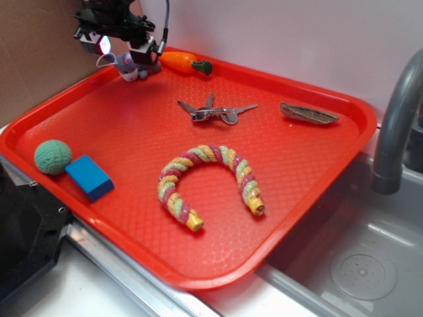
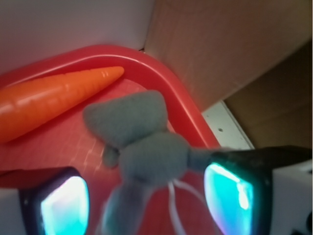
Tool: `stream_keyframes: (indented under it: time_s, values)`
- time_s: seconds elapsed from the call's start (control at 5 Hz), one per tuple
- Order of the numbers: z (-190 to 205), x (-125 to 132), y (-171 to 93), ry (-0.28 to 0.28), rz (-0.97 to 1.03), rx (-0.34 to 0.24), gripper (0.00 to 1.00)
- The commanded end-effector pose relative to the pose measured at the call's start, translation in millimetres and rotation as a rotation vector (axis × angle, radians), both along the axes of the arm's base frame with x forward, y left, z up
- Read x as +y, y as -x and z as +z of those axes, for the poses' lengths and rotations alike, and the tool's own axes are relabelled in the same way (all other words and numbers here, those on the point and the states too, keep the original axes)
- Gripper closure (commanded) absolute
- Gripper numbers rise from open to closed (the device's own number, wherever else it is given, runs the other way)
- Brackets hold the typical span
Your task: Grab the gray animal.
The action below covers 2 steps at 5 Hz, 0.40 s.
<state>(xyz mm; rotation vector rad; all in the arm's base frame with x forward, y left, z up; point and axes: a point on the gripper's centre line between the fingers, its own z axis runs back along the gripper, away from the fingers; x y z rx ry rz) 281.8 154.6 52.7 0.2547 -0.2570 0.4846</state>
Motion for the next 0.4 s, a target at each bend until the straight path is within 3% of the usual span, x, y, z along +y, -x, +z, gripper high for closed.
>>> stream_keyframes:
  time_s: [0.0,0.2]
  values:
    - [-11.9,18.8,-4.0,-0.016,-0.005,0.023,0.35]
    - [-11.5,14.8,-0.9,-0.014,-0.003,0.034,1.00]
